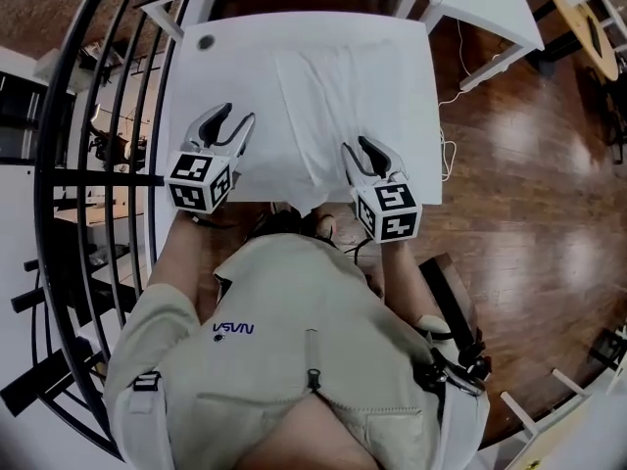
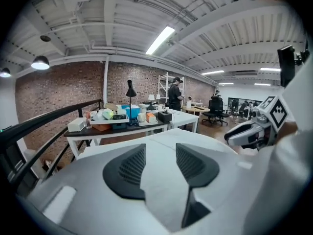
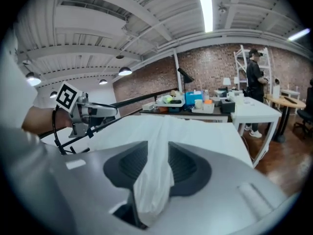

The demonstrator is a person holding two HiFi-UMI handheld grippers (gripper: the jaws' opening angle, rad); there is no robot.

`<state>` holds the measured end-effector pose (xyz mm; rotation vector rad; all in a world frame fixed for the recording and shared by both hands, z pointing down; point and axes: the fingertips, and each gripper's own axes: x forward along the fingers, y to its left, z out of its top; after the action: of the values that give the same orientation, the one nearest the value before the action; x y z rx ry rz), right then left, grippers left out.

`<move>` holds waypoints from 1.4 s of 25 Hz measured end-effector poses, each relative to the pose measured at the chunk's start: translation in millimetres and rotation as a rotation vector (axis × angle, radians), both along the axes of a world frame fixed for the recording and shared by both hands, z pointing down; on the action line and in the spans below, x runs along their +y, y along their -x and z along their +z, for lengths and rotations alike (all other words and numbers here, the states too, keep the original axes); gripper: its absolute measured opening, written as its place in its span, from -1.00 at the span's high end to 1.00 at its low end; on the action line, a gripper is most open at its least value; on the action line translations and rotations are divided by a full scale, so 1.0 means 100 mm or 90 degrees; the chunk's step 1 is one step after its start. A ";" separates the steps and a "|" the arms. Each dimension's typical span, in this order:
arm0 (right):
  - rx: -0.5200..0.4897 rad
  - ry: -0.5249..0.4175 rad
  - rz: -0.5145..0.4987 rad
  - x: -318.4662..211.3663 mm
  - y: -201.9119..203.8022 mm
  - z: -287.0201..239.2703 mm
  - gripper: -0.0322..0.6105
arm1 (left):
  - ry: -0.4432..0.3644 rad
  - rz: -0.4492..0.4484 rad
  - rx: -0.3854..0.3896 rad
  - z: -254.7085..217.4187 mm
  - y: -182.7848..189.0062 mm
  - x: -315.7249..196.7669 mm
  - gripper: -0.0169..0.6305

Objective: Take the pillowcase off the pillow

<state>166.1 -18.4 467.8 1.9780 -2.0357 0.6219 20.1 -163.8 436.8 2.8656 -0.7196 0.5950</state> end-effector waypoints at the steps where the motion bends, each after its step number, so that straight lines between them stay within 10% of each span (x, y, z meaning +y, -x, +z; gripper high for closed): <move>1: 0.007 -0.003 0.000 -0.10 -0.01 -0.04 0.49 | -0.004 0.009 -0.003 0.00 -0.09 -0.10 0.31; 10: 0.056 0.008 0.016 -0.74 0.12 -0.30 0.49 | -0.026 0.075 -0.098 0.27 -0.73 -1.11 0.28; 20: 0.124 -0.003 0.005 -1.24 -0.13 -0.55 0.49 | 0.112 0.090 -0.306 1.15 -0.81 -1.09 0.32; 25: 0.146 0.037 -0.044 -1.84 -0.34 -0.44 0.49 | 0.138 0.136 -0.254 1.08 -0.77 -0.75 0.84; 33: 0.144 0.272 -0.205 -2.23 -0.03 0.45 0.22 | 0.095 0.127 -0.134 0.69 -0.56 -0.28 0.89; 35: 0.177 0.289 -0.215 -2.23 0.00 0.51 0.64 | 0.085 0.112 -0.095 0.57 -0.48 -0.31 0.89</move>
<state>166.0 -241.3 519.0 1.3445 -1.8030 0.6224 68.0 -194.7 493.5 2.7998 -0.4305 0.8524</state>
